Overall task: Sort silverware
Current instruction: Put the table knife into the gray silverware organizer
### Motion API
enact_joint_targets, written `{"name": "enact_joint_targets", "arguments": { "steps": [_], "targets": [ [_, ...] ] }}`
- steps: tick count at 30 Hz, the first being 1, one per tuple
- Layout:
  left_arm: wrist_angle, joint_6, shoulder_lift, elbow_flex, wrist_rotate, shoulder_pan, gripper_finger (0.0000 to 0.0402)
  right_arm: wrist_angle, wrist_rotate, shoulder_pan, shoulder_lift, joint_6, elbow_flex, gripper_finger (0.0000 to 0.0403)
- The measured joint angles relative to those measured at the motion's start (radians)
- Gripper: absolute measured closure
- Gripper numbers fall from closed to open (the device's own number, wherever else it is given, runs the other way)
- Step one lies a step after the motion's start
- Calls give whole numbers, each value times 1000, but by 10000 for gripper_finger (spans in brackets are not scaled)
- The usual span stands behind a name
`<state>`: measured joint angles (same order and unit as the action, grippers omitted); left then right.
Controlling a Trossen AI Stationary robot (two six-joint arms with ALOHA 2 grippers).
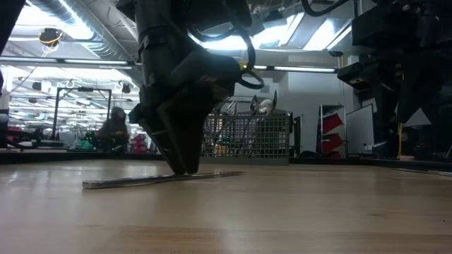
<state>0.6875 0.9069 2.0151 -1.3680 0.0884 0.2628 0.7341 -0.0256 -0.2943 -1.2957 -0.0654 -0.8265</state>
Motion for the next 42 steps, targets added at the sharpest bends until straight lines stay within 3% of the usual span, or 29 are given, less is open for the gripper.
{"name": "enact_joint_targets", "arguments": {
  "steps": [6,20,30,42],
  "targets": [
    [14,47,-7,-4,-71,-24,267,0,0,0,0,0,0,304],
    [27,28,-14,-3,-77,-37,295,0,0,0,0,0,0,304],
    [44,28,-14,2,14,-37,302,0,0,0,0,0,0,304],
    [-3,109,-3,53,38,-24,302,0,0,0,0,0,0,304]
  ]
}}
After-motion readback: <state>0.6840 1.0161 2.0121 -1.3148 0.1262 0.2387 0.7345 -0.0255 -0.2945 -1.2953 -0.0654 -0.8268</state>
